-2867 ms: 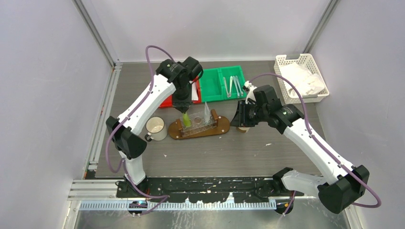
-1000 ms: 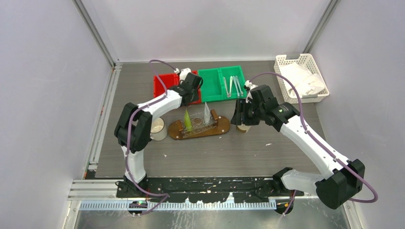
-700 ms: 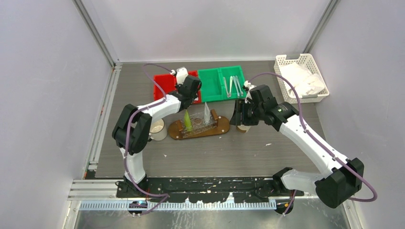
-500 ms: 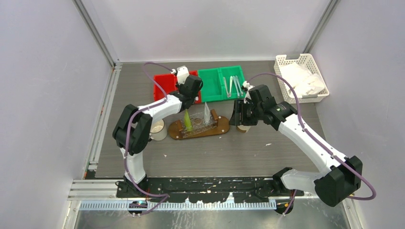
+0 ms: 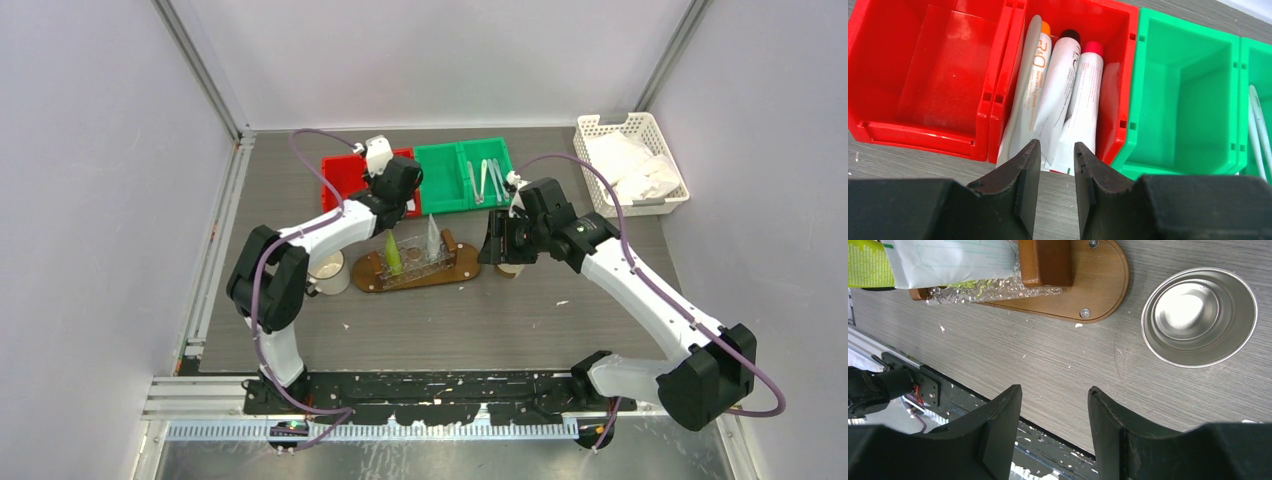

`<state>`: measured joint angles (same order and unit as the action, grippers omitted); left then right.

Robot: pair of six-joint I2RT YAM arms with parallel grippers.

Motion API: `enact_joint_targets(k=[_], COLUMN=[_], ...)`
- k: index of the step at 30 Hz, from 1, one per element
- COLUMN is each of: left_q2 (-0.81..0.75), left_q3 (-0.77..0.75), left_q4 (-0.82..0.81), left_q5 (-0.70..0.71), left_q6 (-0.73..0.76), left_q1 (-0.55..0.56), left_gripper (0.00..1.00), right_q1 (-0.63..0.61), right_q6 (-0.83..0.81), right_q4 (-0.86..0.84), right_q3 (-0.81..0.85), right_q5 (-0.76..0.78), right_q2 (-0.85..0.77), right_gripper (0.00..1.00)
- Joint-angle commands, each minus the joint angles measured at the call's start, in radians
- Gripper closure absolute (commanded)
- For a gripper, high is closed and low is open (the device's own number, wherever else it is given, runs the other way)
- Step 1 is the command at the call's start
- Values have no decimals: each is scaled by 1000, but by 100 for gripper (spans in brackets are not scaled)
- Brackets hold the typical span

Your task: Prepare toiletry sets of a toothbrush and toothpaste on the tray

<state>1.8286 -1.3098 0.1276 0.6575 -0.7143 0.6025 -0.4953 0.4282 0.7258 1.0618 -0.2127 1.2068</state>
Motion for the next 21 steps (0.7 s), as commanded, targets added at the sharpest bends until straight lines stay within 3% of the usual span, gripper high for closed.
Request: enact_joint_targets(k=[1,12,16,17,18,21], left_q2=[-53,38,74,85,91,109], left_q3=[-10,-59,-90,-97,-103,-121], left_q4=[34,79,86,89,90,94], left_q5=[46,55,53,54,52,57], left_q6=[-35,-62,-62,-63,-62,-62], left_q1=[9,12,11,10,10,8], left_gripper=[67,63,51,48,46,45], right_q1=[2,3,2,2,2,3], right_q6=[9,9,8,8,8,9], right_q4=[-35,-37,-35,-34,-35,-37], right_q3=[3,3,4,4,4,3], right_q5=[-21,-25,-18,-20,-21,-15], right_q2=[1,14,12,8,5,-1], right_gripper=[43,43,26,12,5,4])
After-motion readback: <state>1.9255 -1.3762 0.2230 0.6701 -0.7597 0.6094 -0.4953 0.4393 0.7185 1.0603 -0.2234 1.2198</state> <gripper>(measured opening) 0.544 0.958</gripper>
